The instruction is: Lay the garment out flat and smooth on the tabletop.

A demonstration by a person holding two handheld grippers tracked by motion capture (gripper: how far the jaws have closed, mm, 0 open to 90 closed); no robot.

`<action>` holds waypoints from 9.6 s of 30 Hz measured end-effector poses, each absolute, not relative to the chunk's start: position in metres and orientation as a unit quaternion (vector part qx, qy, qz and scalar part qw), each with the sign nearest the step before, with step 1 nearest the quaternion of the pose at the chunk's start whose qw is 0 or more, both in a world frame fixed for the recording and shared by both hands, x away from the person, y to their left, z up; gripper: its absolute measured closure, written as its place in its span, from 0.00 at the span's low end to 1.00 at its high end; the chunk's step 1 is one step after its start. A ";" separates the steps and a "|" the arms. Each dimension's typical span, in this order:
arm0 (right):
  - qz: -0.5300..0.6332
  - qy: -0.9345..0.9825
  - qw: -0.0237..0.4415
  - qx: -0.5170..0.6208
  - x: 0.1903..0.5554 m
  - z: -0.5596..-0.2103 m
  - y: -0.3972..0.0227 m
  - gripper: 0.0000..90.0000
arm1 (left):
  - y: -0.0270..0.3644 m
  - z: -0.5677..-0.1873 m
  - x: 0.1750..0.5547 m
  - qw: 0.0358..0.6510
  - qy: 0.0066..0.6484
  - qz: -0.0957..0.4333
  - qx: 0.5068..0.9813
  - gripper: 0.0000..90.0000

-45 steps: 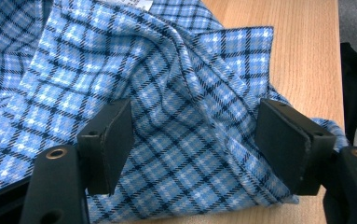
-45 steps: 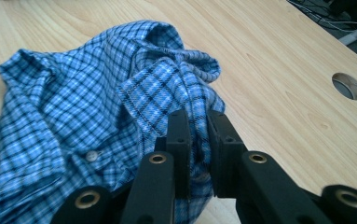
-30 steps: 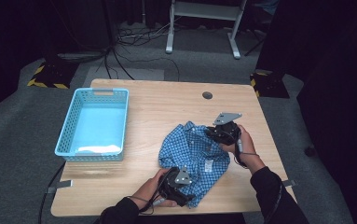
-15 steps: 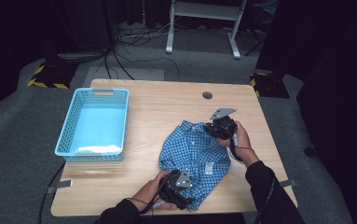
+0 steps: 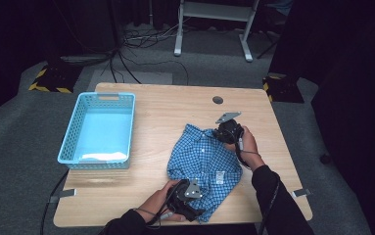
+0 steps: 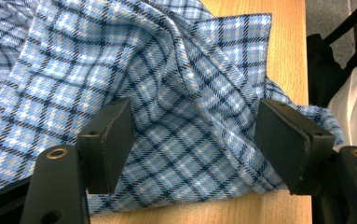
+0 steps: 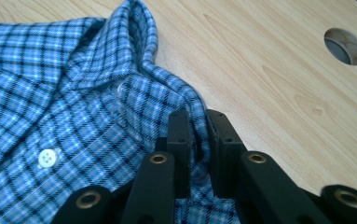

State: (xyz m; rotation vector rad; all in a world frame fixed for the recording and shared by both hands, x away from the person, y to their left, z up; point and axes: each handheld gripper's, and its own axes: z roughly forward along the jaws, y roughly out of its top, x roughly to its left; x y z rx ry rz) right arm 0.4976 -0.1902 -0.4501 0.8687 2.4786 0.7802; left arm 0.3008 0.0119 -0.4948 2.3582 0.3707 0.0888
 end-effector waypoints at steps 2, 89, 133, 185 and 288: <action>0.274 0.887 0.200 0.314 0.499 -0.453 -0.189 0.90 | 0.012 -0.495 0.301 0.367 0.144 0.035 0.918 0.31; 0.313 0.909 0.134 0.240 0.353 -0.467 -0.237 0.47 | 0.051 -0.489 0.330 0.359 0.222 0.103 0.901 0.37; 0.322 0.889 0.145 0.293 0.409 -0.487 -0.233 0.48 | 0.048 -0.492 0.370 0.344 0.259 0.131 0.893 0.36; 0.324 0.886 0.159 0.291 0.405 -0.488 -0.233 0.47 | -0.013 -0.481 0.390 0.337 0.220 0.077 0.912 0.57; 0.322 0.895 0.173 0.257 0.403 -0.464 -0.208 0.44 | 0.144 -0.466 0.282 0.361 0.245 0.107 0.894 0.57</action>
